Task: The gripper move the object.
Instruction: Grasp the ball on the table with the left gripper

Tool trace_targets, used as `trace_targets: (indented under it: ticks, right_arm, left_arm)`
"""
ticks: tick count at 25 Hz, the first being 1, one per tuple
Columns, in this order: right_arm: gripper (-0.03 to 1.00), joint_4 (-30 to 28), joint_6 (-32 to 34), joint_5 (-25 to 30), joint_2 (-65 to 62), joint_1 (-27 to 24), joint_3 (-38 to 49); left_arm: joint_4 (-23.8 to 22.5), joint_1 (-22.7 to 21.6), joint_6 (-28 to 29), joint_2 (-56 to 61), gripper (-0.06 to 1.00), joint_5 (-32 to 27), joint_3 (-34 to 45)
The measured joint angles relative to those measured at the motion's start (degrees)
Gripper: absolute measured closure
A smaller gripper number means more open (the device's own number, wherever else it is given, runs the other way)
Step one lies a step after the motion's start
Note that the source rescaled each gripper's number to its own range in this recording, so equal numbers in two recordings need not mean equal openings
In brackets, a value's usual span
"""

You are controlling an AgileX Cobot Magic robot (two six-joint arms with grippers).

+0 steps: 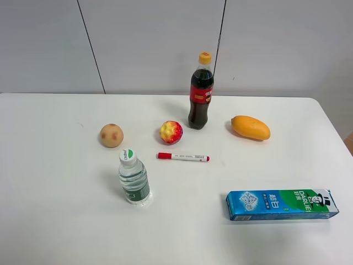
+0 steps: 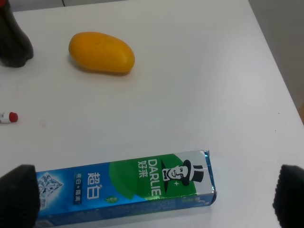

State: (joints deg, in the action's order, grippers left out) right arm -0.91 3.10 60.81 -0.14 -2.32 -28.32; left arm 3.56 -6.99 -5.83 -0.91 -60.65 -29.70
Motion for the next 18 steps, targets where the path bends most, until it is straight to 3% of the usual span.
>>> trace_targets:
  ticks: [5, 11, 18]
  right_arm:
    - [-0.03, 0.0, 0.0, 0.0, 0.0, 0.0, 0.0]
    - [-0.03, 0.0, 0.0, 0.0, 0.0, 0.0, 0.0]
    - [-0.03, 0.0, 0.0, 0.0, 0.0, 0.0, 0.0]
  left_arm:
    - [0.26, 0.0, -0.08, -10.5, -0.05, -0.05, -6.16]
    - [0.26, 0.0, -4.52, -27.41, -0.05, 0.39, -16.98]
    - [3.06, 0.0, -9.35, -47.46, -0.05, 7.16, -29.05]
